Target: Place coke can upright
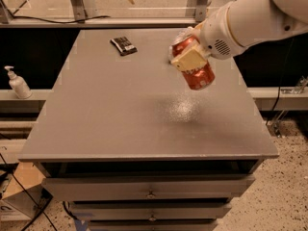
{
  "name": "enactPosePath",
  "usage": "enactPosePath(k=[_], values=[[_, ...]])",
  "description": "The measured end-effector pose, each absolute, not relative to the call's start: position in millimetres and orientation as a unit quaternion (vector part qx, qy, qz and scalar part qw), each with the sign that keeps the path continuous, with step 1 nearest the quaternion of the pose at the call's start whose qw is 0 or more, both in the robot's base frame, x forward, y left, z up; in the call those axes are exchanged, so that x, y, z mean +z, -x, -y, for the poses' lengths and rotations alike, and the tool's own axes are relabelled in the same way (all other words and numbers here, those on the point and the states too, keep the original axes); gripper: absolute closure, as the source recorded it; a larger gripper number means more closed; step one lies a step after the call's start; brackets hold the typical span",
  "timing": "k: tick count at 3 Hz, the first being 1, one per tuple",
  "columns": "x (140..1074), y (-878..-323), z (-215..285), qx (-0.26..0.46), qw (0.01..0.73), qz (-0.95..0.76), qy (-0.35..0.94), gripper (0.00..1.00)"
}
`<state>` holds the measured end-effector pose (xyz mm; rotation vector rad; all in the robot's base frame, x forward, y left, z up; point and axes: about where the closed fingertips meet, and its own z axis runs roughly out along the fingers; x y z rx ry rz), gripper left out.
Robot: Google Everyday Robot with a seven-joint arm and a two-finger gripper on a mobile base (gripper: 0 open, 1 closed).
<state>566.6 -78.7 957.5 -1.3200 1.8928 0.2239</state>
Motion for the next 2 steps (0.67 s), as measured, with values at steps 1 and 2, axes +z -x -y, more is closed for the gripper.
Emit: enactPosePath(k=[1, 2], values=[[978.9, -554.5, 78.6, 0.094, 0.430, -0.726, 0.528, 1.00], [964.0, -551.4, 73.5, 0.067, 0.396, -0.727, 0.558, 1.00]])
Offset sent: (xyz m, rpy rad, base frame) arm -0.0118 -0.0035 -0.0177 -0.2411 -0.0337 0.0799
